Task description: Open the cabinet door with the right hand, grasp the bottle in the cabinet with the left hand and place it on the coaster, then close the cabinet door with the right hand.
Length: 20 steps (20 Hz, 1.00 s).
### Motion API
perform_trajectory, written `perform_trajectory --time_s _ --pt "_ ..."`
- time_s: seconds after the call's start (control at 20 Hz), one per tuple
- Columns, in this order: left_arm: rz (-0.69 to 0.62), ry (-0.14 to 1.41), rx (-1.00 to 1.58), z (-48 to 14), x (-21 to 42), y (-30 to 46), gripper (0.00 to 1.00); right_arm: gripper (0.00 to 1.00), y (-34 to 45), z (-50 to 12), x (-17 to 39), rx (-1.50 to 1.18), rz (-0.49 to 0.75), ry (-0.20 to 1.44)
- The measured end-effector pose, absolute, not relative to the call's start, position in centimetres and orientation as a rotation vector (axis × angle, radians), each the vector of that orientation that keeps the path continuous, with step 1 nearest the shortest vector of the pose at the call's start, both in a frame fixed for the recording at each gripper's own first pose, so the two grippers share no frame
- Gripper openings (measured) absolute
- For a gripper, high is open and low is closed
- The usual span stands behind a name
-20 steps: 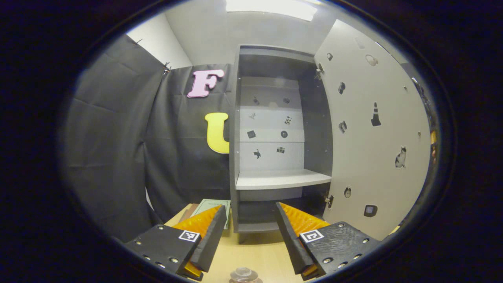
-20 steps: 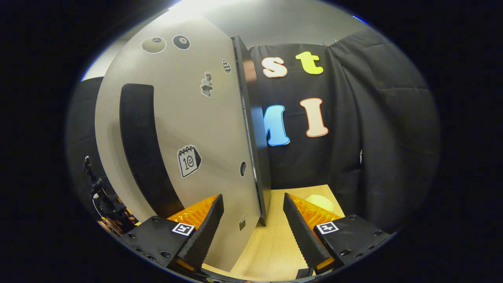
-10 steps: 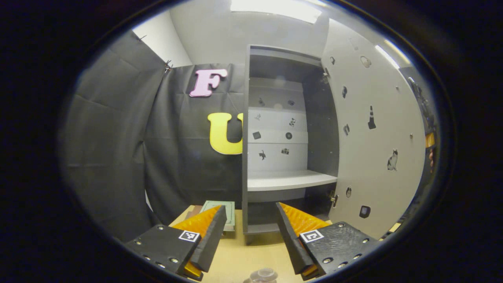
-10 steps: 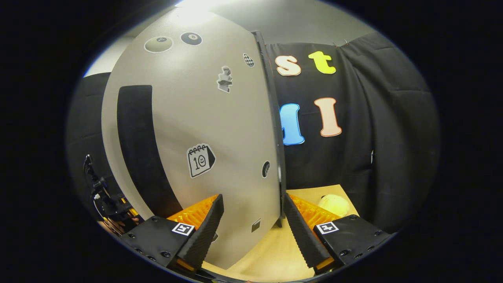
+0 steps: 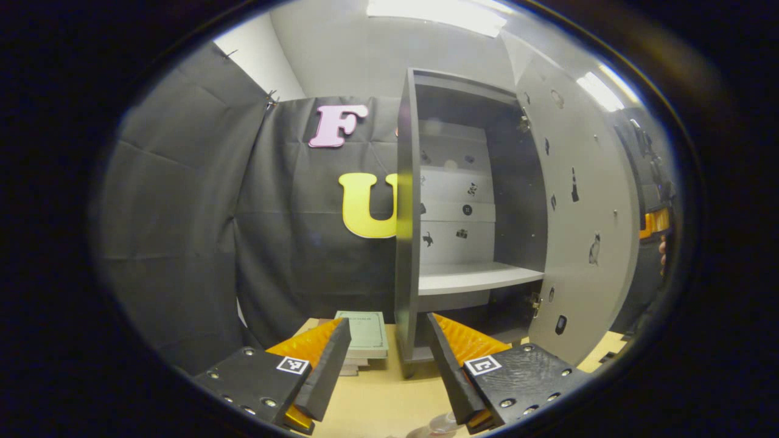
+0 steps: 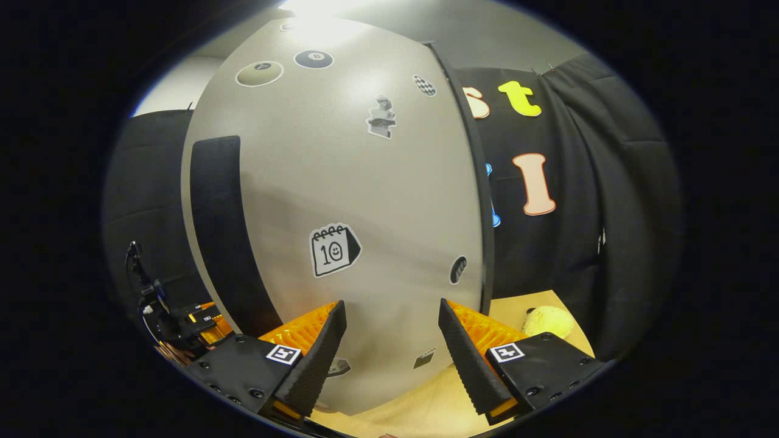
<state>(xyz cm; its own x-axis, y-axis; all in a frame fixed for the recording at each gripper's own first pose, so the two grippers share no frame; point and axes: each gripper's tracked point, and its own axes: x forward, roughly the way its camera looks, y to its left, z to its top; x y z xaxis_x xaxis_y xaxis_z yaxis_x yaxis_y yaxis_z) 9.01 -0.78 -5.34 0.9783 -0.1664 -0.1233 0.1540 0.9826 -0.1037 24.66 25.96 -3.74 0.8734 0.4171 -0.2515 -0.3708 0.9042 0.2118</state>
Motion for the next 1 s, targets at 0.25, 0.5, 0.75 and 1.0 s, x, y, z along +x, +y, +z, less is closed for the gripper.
perform_trajectory --time_s 0.25,0.5,0.75,1.0 --pt "-0.109 0.127 -0.074 -5.4 8.2 3.5 0.75 0.96 30.0 -4.2 27.4 0.184 0.435 0.278" --pt "-0.043 0.128 -0.079 -5.2 7.1 7.0 0.75 0.97 32.6 -5.2 30.7 0.224 0.434 0.293" --pt "0.024 0.139 -0.079 -5.6 5.6 10.0 0.77 0.96 33.8 -5.2 32.2 0.253 0.423 0.283" --pt "0.056 0.172 -0.094 -6.6 4.7 11.4 0.77 0.97 34.5 -5.6 33.2 0.255 0.393 0.261"
